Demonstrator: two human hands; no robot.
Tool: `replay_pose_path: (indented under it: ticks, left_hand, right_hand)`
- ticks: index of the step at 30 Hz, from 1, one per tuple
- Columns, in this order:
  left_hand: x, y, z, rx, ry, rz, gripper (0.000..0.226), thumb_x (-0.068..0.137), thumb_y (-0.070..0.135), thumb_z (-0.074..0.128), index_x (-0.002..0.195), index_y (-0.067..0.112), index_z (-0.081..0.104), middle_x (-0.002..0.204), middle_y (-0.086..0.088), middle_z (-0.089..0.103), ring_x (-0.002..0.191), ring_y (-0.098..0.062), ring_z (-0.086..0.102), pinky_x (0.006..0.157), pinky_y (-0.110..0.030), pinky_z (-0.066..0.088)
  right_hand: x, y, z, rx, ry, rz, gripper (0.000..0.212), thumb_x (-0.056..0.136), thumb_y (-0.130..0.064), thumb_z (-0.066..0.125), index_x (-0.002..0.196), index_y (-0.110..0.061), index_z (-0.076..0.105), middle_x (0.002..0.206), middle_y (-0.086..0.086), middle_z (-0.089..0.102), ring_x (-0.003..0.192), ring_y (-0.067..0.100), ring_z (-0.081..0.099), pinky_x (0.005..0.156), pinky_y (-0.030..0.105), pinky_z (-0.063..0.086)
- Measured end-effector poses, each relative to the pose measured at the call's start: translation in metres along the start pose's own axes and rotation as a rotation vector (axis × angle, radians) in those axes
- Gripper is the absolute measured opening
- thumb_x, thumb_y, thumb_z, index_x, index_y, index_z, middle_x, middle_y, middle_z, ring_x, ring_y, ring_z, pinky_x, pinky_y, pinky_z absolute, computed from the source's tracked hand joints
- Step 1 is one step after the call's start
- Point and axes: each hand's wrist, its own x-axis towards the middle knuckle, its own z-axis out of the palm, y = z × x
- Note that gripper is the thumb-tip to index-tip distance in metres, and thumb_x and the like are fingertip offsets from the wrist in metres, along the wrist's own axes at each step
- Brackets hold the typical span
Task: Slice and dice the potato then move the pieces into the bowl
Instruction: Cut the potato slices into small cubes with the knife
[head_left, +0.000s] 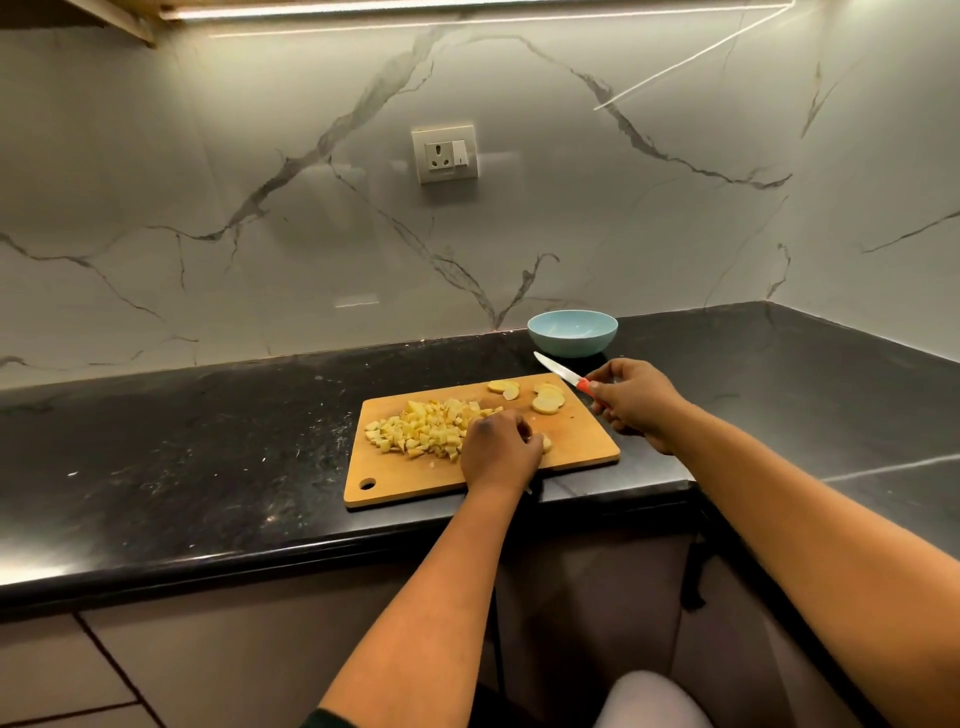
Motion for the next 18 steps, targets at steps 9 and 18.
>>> replay_pose_path:
  ticks: [9,18]
  left_hand:
    - [0.006,-0.009,0.001,-0.095,0.011,0.049,0.04,0.088,0.047,0.066,0.118,0.021,0.065,0.119,-0.001,0.063,0.118,-0.023,0.052,0.093,-0.031,0.045]
    - [0.003,-0.001,0.013,0.026,-0.159,0.106,0.05,0.094,0.043,0.06,0.134,0.014,0.057,0.135,-0.005,0.053,0.13,-0.024,0.039,0.108,-0.033,0.033]
  right_hand:
    - [0.008,0.033,0.005,0.106,0.02,-0.031,0.009,0.094,-0.022,0.062,0.101,-0.016,0.062,0.076,0.01,0.062,0.059,0.015,0.046,0.051,0.025,0.042]
    - [0.01,0.043,0.012,0.048,0.01,-0.057,0.007,0.095,-0.023,0.062,0.1,-0.019,0.062,0.076,0.009,0.065,0.059,0.015,0.048,0.049,0.026,0.042]
